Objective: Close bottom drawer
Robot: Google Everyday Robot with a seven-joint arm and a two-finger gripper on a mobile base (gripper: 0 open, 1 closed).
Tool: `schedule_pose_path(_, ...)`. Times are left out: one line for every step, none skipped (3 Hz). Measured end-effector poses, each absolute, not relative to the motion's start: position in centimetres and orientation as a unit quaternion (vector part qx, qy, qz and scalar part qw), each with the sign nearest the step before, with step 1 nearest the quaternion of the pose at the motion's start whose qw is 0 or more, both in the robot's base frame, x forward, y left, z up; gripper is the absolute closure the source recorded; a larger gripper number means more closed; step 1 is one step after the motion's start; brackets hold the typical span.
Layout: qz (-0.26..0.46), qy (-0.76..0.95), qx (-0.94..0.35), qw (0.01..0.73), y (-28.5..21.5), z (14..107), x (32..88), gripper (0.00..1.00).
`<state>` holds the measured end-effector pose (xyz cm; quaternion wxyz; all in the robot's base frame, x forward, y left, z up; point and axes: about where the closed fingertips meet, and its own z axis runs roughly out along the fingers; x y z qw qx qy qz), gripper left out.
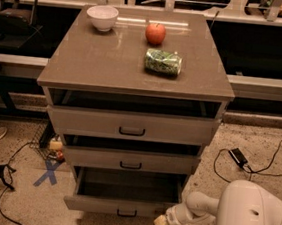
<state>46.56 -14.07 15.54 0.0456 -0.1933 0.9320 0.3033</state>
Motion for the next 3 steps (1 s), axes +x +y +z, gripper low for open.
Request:
schedule_pose_path(0.246,0.952,-0.156,0.092,-16.5,14.4,50.2,1.00)
schedule_pose_path(0.224,0.958,-0.134,0.122,-17.5,13.8,52.4,1.00)
schedule_pose_path(0.196,0.960,-0.100,0.172,-18.3,13.4,56.4,1.00)
